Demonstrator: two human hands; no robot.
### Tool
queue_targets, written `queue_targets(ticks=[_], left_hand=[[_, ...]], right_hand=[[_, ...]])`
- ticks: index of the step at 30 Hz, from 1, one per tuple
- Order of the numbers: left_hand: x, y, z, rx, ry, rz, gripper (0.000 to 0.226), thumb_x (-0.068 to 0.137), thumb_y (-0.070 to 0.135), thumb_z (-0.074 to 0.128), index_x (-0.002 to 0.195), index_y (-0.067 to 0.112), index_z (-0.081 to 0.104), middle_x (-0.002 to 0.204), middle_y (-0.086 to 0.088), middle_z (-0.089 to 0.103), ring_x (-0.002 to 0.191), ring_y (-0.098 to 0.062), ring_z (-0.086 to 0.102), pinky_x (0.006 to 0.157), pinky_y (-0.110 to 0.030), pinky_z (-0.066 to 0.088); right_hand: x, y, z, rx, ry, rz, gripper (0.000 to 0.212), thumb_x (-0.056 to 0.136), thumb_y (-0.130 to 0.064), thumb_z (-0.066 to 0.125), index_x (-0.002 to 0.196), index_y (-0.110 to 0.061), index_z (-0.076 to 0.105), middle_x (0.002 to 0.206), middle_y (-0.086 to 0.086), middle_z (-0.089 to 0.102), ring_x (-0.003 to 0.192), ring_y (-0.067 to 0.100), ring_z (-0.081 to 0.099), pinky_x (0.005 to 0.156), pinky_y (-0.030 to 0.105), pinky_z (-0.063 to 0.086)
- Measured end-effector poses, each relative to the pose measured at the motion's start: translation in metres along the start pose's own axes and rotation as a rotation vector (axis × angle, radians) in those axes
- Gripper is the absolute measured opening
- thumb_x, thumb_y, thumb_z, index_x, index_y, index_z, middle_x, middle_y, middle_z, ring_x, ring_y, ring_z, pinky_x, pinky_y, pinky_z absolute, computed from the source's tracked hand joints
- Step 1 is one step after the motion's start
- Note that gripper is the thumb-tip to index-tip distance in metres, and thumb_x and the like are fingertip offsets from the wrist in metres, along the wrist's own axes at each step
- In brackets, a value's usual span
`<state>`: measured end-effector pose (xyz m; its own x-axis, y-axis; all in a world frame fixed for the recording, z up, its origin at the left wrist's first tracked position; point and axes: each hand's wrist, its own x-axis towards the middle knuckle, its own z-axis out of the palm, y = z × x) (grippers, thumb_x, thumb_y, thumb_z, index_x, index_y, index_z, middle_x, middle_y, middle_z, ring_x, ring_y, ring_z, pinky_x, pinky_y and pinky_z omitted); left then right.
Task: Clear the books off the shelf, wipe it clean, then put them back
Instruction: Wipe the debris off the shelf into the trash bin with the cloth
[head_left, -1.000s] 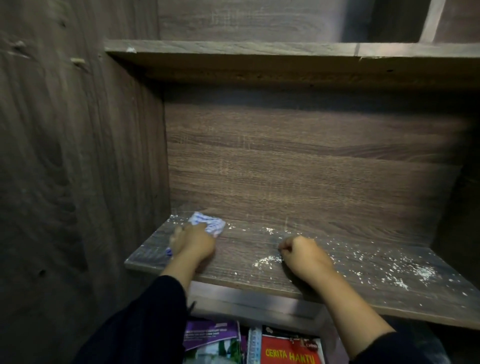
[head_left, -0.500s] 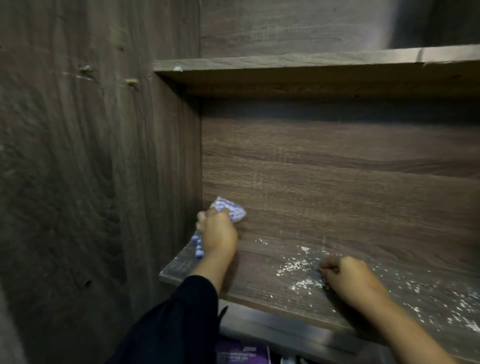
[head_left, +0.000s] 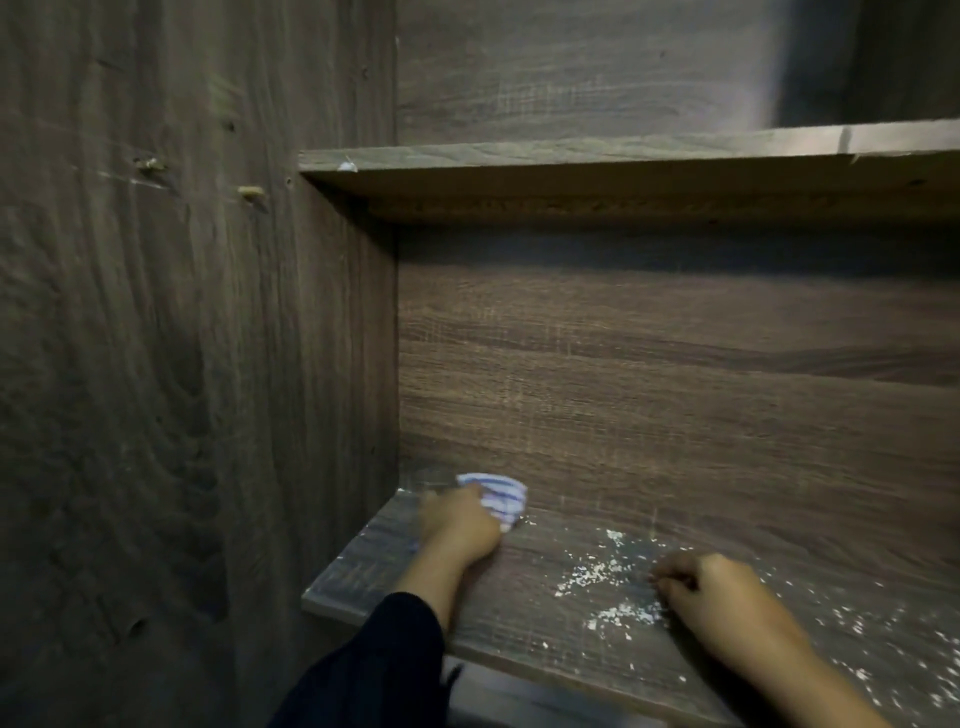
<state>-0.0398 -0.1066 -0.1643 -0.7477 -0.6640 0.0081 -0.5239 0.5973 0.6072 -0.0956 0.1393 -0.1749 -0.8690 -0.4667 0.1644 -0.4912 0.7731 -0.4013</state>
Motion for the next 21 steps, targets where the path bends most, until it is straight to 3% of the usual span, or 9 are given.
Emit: queue_targets(ticks=[3, 4, 5, 8, 10, 12, 16, 18, 21], left_hand=[[-0.027, 0.040, 0.028, -0.220, -0.233, 0.213, 0.037, 0.087, 0.006, 0.056, 0.119, 0.020, 0.064, 0.119, -0.010, 0.066, 0.104, -0.024, 0.063, 0.092, -0.030, 0.050], [-0.032, 0.051, 0.032, -0.226, -0.227, 0.272, 0.038, 0.088, 0.004, 0.055, 0.120, 0.020, 0.065, 0.120, -0.010, 0.065, 0.104, -0.022, 0.063, 0.089, -0.025, 0.048], [-0.033, 0.059, 0.033, -0.205, -0.155, 0.319, 0.038, 0.089, 0.005, 0.054, 0.121, 0.023, 0.065, 0.125, -0.011, 0.062, 0.107, -0.024, 0.061, 0.089, -0.023, 0.046], [-0.020, 0.050, 0.022, -0.007, 0.160, 0.285, 0.031, 0.096, 0.023, 0.047, 0.122, 0.032, 0.061, 0.131, -0.010, 0.046, 0.117, -0.032, 0.049, 0.102, -0.042, 0.039], [0.002, 0.023, 0.009, 0.065, 0.364, 0.233, 0.032, 0.097, 0.033, 0.042, 0.121, 0.028, 0.062, 0.123, -0.006, 0.047, 0.111, -0.027, 0.050, 0.099, -0.038, 0.041], [0.022, -0.012, -0.006, 0.243, 0.460, 0.169, 0.032, 0.096, 0.034, 0.039, 0.120, 0.025, 0.060, 0.122, -0.002, 0.049, 0.111, -0.024, 0.050, 0.097, -0.034, 0.040], [0.042, -0.055, -0.021, 0.589, 0.225, 0.124, 0.046, 0.096, 0.026, 0.039, 0.142, 0.018, 0.041, 0.150, -0.004, 0.031, 0.130, -0.024, 0.035, 0.105, -0.034, 0.033], [0.042, -0.049, -0.024, 0.562, 0.107, 0.054, 0.052, 0.097, 0.025, 0.039, 0.147, 0.016, 0.030, 0.155, -0.006, 0.021, 0.136, -0.026, 0.028, 0.110, -0.036, 0.030], [0.036, -0.035, -0.029, 0.430, 0.042, -0.077, 0.053, 0.097, 0.031, 0.035, 0.147, 0.016, 0.028, 0.153, -0.006, 0.031, 0.136, -0.028, 0.028, 0.110, -0.039, 0.030]], right_hand=[[-0.003, 0.001, -0.004, -0.016, 0.006, 0.004, 0.018, 0.088, -0.028, 0.056, 0.095, -0.038, 0.070, 0.103, -0.011, 0.073, 0.099, 0.009, 0.066, 0.084, 0.024, 0.049], [-0.004, 0.002, -0.006, -0.017, 0.009, 0.006, 0.017, 0.088, -0.029, 0.057, 0.094, -0.038, 0.070, 0.102, -0.010, 0.073, 0.098, 0.009, 0.067, 0.084, 0.024, 0.050], [-0.004, 0.004, -0.007, -0.016, 0.012, 0.007, 0.017, 0.088, -0.029, 0.057, 0.093, -0.038, 0.070, 0.102, -0.010, 0.074, 0.098, 0.009, 0.067, 0.083, 0.025, 0.050], [-0.003, 0.008, -0.008, -0.035, 0.015, 0.025, 0.020, 0.089, -0.029, 0.057, 0.102, -0.036, 0.070, 0.105, -0.010, 0.073, 0.100, 0.010, 0.067, 0.084, 0.025, 0.050], [-0.002, 0.008, -0.007, -0.052, 0.008, 0.028, 0.023, 0.089, -0.031, 0.055, 0.107, -0.035, 0.069, 0.109, -0.009, 0.072, 0.103, 0.012, 0.066, 0.086, 0.026, 0.050], [-0.002, 0.006, -0.006, -0.064, -0.001, 0.022, 0.022, 0.089, -0.029, 0.054, 0.104, -0.035, 0.069, 0.110, -0.009, 0.071, 0.104, 0.012, 0.065, 0.087, 0.025, 0.049], [0.000, 0.003, -0.001, -0.041, 0.010, 0.020, 0.021, 0.088, -0.030, 0.054, 0.102, -0.034, 0.069, 0.107, -0.009, 0.072, 0.102, 0.012, 0.066, 0.087, 0.027, 0.050], [0.000, 0.002, -0.001, -0.027, 0.020, 0.029, 0.023, 0.088, -0.030, 0.054, 0.105, -0.032, 0.069, 0.107, -0.008, 0.072, 0.103, 0.014, 0.065, 0.087, 0.027, 0.051], [-0.003, 0.002, -0.003, -0.003, 0.038, 0.025, 0.021, 0.088, -0.029, 0.055, 0.104, -0.030, 0.070, 0.106, -0.007, 0.072, 0.103, 0.014, 0.065, 0.088, 0.027, 0.051]])
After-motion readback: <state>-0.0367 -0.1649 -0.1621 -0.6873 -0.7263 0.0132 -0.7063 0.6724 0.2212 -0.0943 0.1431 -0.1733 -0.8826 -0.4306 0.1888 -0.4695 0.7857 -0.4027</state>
